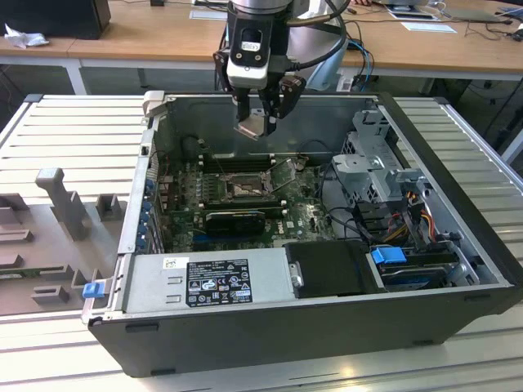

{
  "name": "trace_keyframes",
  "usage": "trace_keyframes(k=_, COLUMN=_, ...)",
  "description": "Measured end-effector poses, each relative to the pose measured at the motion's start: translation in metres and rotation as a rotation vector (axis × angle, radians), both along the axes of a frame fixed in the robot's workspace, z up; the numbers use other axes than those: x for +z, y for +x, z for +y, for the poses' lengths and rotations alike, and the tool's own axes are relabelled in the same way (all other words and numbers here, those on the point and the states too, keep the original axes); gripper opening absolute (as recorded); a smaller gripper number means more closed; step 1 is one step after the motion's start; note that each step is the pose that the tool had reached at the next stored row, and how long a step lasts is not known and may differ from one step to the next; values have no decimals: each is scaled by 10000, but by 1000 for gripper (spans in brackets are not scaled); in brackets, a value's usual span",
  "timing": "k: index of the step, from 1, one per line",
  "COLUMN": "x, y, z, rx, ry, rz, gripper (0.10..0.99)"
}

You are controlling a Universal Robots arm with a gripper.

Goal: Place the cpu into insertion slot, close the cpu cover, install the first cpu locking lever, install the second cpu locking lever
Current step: 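Place the cpu into insertion slot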

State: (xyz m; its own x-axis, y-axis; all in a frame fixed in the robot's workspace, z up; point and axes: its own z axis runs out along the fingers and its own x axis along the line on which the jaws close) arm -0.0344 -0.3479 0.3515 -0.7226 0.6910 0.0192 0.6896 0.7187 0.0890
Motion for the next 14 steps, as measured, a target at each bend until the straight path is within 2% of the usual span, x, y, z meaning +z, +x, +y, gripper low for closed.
trace_keyframes(k=14, x=-27, y=0, z=0, rx=-50, ry=-1, rz=10, gripper=529)
